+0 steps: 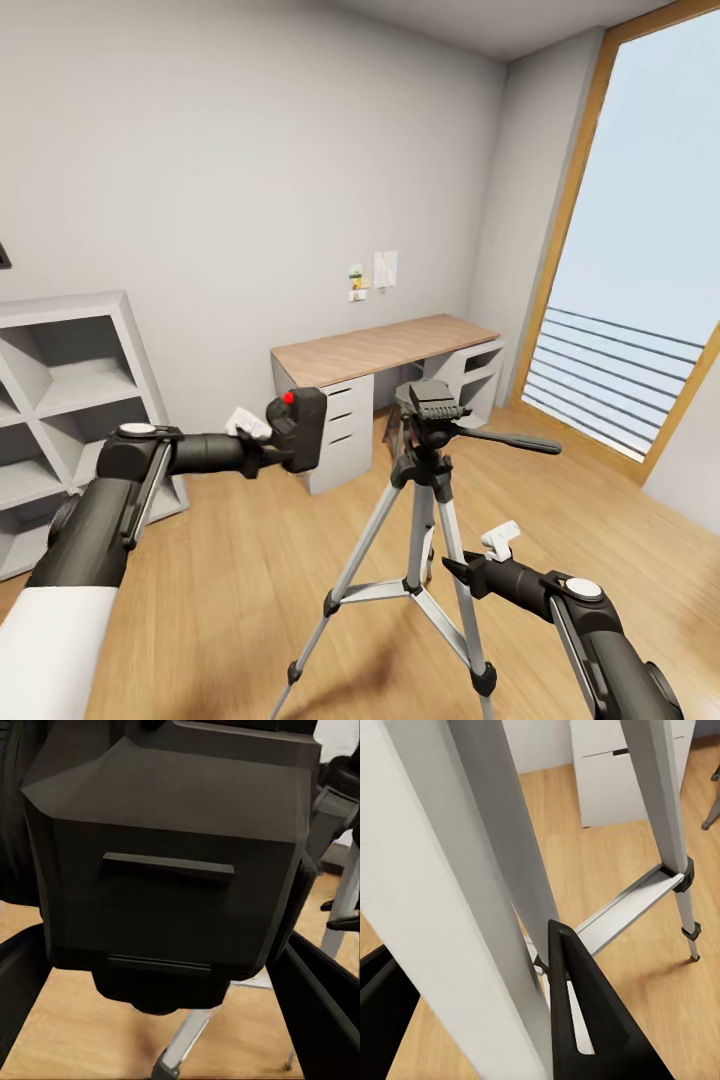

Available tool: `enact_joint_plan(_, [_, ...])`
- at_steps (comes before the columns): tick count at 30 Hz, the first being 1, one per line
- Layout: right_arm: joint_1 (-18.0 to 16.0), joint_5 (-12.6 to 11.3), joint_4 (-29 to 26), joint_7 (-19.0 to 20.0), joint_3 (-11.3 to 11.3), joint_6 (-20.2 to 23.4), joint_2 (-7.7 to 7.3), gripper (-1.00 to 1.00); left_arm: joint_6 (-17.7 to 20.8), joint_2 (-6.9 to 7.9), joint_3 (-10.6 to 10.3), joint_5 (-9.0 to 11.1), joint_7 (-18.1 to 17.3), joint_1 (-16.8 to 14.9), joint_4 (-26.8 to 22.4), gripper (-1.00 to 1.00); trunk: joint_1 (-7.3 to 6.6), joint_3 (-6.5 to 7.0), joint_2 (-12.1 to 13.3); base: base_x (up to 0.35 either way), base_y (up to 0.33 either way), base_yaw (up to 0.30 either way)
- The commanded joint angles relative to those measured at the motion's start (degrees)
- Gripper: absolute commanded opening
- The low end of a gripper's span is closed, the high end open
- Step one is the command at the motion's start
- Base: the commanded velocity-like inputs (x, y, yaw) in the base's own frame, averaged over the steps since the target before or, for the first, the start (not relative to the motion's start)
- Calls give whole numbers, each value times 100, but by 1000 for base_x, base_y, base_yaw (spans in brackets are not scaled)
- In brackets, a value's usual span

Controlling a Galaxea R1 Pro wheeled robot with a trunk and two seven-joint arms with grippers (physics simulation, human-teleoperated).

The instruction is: Attach the digital camera to the camera tripod in the bedroom.

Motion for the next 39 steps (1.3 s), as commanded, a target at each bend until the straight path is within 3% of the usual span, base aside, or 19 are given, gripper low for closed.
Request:
enact_joint_plan(1, [-5, 49, -7, 44, -8, 32, 5, -100, 120, 24, -151, -162, -101, -264, -6, -100, 4, -15, -13, 0, 0, 0])
enact_joint_plan(4, [-5, 51, -7, 44, -5, 32, 6, -100, 276, 27, -379, -246, -172, -724, 79, -100, 4, -15, -13, 0, 0, 0])
enact_joint_plan(6, [-3, 52, -7, 43, -3, 30, 7, -100, 355, 44, -660, -270, -284, -1109, 276, -100, 4, -15, -13, 0, 0, 0])
enact_joint_plan(8, [-2, 53, -6, 43, 0, 26, 8, -100, 397, 64, -1108, -284, -622, -1577, 658, -100, 4, -15, -13, 0, 0, 0])
enact_joint_plan(12, [1, 53, -5, 43, 8, 9, 8, -100, 411, 12, -2297, -255, -1316, -2769, 1823, -100, 4, -15, -13, 0, 0, 0])
enact_joint_plan(15, [6, 49, -5, 43, 30, 3, 8, -100, 421, -249, -3046, -127, -1540, -3617, 2673, -100, 4, -15, -13, 0, 0, 0])
enact_joint_plan(19, [10, 53, -3, 42, 77, -5, 8, -100, 411, -755, -3624, -17, -1663, -4542, 3707, -100, 4, -15, -13, 0, 0, 0])
enact_joint_plan(24, [16, 52, 0, 43, 106, -43, 8, -100, 391, -1304, -3911, 28, -1700, -5493, 4821, -100, 4, -15, -13, 0, 0, 0])
enact_joint_plan(27, [31, 48, -2, 43, 113, -65, 8, -100, 371, -1496, -3982, 48, -1726, -5885, 5349, -100, 4, -15, -13, 0, 0, 0])
enact_joint_plan(32, [48, 49, 0, 43, 123, -83, 8, -100, 147, -1603, -4022, 93, -1760, -6395, 5807, -100, 4, -15, -13, 0, 0, 0])
enact_joint_plan(39, [54, 114, 0, 41, 127, -89, 8, -100, -155, -1665, -4047, 110, -1782, -6861, 5977, -100, 4, -15, -13, 0, 0, 0])
